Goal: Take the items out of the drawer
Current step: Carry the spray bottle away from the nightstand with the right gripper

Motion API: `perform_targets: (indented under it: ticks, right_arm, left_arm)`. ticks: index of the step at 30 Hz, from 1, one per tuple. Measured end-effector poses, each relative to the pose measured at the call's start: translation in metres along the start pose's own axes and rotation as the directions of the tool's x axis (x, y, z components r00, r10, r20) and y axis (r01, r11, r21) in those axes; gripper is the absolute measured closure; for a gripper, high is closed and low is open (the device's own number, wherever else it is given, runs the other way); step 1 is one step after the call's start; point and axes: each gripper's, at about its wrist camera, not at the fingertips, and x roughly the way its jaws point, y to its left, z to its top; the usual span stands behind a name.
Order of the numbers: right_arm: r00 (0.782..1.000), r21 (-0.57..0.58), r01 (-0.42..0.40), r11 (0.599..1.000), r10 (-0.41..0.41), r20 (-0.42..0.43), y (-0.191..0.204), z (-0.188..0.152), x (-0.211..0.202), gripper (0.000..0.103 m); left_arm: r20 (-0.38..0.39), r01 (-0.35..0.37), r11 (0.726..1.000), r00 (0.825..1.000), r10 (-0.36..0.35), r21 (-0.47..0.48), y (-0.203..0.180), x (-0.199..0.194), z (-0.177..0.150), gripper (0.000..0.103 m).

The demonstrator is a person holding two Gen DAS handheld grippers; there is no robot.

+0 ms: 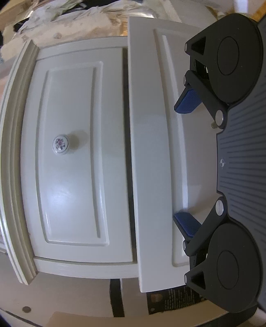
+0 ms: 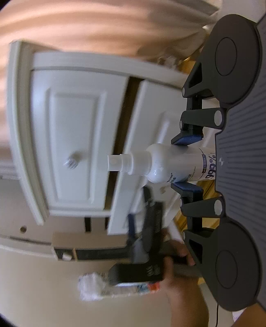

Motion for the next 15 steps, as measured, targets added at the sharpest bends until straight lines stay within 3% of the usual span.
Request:
perform_targets:
  ticks: [5, 10, 15]
  right_arm:
    - [1.000, 0.050, 0.007, 0.999, -0.005, -0.028, -0.025, -0.038, 0.018, 0.065]
    - [0.996, 0.061, 0.068, 0.996, -0.065, -0.059, -0.045, -0.077, 0.034, 0.065]
    - [0.992, 0.108, 0.117, 0.987, -0.110, -0.069, -0.066, -0.106, 0.044, 0.065]
  left_arm:
    - [-0.010, -0.016, 1.000, 1.000, 0.016, 0.004, 0.000, 0.020, 0.000, 0.000]
    - [-0.114, -0.028, 0.999, 0.993, 0.024, -0.035, -0.003, 0.042, -0.004, 0.000]
    - [-0.099, -0.068, 0.997, 0.993, 0.065, -0.023, -0.011, 0.050, -0.008, 0.000]
